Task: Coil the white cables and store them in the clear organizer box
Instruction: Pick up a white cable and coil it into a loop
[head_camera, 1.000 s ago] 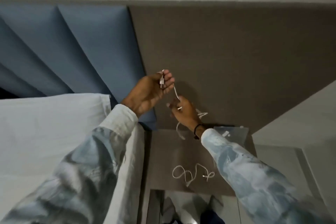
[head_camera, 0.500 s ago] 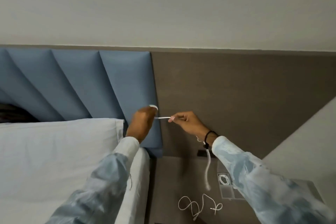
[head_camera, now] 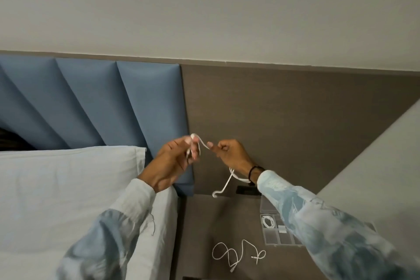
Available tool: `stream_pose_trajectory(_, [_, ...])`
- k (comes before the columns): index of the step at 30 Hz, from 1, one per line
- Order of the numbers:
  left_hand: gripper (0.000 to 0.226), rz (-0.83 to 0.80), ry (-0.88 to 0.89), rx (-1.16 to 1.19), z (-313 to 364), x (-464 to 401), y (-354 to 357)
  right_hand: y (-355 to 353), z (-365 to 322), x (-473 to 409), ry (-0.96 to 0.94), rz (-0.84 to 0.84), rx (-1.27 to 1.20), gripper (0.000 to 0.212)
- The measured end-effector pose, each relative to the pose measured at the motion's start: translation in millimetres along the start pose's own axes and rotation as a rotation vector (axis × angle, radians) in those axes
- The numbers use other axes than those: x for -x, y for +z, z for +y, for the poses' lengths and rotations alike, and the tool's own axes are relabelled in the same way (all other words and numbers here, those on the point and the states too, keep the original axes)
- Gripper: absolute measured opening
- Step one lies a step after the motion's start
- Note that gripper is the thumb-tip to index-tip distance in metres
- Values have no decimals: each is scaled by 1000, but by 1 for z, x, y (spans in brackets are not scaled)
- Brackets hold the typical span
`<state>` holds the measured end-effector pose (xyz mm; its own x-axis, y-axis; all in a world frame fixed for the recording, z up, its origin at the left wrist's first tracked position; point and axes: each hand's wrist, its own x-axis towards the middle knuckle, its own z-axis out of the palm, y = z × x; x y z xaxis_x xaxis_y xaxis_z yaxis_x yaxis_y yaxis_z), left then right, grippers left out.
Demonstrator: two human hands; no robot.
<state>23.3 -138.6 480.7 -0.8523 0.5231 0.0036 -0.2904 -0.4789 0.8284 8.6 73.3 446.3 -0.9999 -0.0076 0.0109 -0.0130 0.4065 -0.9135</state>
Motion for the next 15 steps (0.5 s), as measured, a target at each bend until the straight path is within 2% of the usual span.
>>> stream_pose_trajectory(2, [15,143,143,312,7,-16,3,16,1,14,7,-78,92,66])
stream_pose_trajectory(3, [16,268,218,382,10,-25,4,23,4,22,-12,-128,147,65])
stream_pose_trajectory(4, [18,398,288,349,11,-33,5,29,7,29,-42,-169,184,60])
stream_pose_trajectory(5, [18,538,379,176,11,-38,4,33,12,34,-76,-201,203,53])
stream_pose_trajectory(6, [16,662,476,-121,9,-41,-1,35,16,38,-106,-223,212,44])
stream_pose_trajectory(7, [12,701,573,-506,6,-40,-9,34,17,38,-126,-235,210,38])
stream_pose_trajectory(8, [11,632,629,-913,0,-36,-17,31,15,36,-139,-223,196,36])
stream_pose_trajectory(9, [16,487,630,-1265,-6,-32,-25,25,11,31,-151,-191,179,35])
stream_pose_trajectory(10, [19,316,591,-1511,-11,-28,-33,16,5,25,-171,-155,192,35])
stream_pose_trajectory(12, [14,89,487,-1672,-22,-19,-40,-2,-4,12,-239,-109,329,33])
stream_pose_trajectory(15, [14,32,372,-1523,-34,-8,-35,-28,-5,2,-313,-68,542,35])
